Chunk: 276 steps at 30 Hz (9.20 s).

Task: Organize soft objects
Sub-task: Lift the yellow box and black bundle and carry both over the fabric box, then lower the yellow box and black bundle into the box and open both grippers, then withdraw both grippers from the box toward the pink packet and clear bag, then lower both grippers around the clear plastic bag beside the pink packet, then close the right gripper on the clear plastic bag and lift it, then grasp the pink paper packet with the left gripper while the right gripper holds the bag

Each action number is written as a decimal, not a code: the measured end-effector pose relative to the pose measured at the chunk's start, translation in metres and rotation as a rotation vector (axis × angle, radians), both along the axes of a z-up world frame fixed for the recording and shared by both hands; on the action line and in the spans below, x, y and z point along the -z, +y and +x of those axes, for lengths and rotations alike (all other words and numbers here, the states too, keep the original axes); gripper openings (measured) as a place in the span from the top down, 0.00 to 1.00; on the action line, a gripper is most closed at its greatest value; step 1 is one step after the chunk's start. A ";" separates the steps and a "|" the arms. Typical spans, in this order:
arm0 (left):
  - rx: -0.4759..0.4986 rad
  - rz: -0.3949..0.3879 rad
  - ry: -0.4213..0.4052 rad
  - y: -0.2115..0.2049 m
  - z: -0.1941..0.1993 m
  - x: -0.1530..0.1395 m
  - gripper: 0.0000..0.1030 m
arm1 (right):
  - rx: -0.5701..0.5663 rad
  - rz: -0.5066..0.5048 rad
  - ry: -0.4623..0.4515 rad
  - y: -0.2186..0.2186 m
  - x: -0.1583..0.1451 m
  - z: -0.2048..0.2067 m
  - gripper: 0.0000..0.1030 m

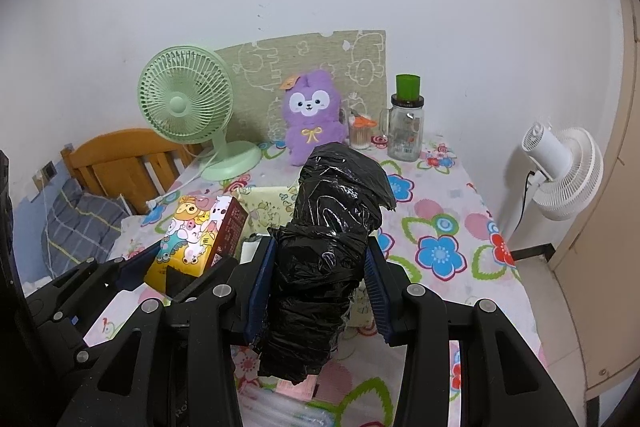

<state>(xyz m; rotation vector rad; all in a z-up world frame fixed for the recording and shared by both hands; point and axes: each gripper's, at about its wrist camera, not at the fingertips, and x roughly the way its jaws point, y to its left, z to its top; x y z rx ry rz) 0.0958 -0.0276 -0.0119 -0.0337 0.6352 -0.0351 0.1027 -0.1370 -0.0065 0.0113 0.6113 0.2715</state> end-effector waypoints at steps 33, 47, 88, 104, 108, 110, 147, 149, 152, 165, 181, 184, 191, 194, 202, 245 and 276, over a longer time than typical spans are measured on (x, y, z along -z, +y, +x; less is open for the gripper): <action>-0.027 -0.022 0.113 0.007 0.071 0.034 0.50 | -0.014 -0.023 0.106 0.013 0.033 0.082 0.55; -0.022 -0.019 0.167 0.004 0.093 0.053 0.48 | -0.015 -0.033 0.171 0.015 0.054 0.109 0.30; 0.019 -0.024 0.090 -0.019 0.015 0.032 0.05 | 0.041 -0.013 0.078 -0.018 0.034 0.029 0.20; 0.020 -0.036 0.063 -0.021 -0.027 0.028 0.01 | 0.032 -0.019 0.042 -0.020 0.028 -0.012 0.18; 0.017 -0.033 0.058 -0.021 -0.036 0.030 0.00 | 0.031 -0.020 0.041 -0.019 0.030 -0.019 0.18; 0.017 -0.037 0.060 -0.021 -0.039 0.032 0.00 | 0.030 -0.023 0.041 -0.019 0.032 -0.024 0.18; -0.013 -0.040 0.170 -0.009 -0.072 0.107 0.00 | -0.006 -0.099 0.108 -0.005 0.103 -0.055 0.18; -0.016 -0.039 0.182 -0.009 -0.072 0.113 0.00 | -0.004 -0.102 0.120 -0.006 0.110 -0.054 0.18; -0.017 -0.041 0.199 -0.008 -0.074 0.120 0.01 | -0.007 -0.102 0.133 -0.005 0.118 -0.053 0.18; -0.032 0.034 0.234 -0.011 -0.075 0.140 0.08 | 0.000 -0.123 0.178 -0.003 0.139 -0.046 0.18; -0.150 0.048 0.257 0.024 -0.054 0.150 0.06 | -0.011 -0.095 0.278 0.002 0.161 -0.025 0.18; -0.159 0.068 0.252 0.028 -0.053 0.149 0.06 | -0.024 -0.075 0.294 0.008 0.163 -0.022 0.18; -0.160 0.056 0.264 0.037 -0.056 0.150 0.07 | -0.106 -0.017 0.343 0.029 0.167 -0.021 0.26; -0.144 0.029 0.275 0.038 -0.061 0.150 0.07 | -0.117 -0.043 0.332 0.036 0.167 -0.022 0.27; -0.107 0.029 0.288 0.030 -0.069 0.156 0.07 | -0.168 -0.113 0.257 0.045 0.154 -0.026 0.23; -0.008 0.056 0.248 0.007 -0.065 0.141 0.03 | -0.207 -0.104 0.295 0.029 0.148 -0.048 0.86; 0.142 0.102 0.276 -0.091 0.001 0.140 0.03 | 0.019 0.026 0.280 -0.095 0.138 -0.035 0.86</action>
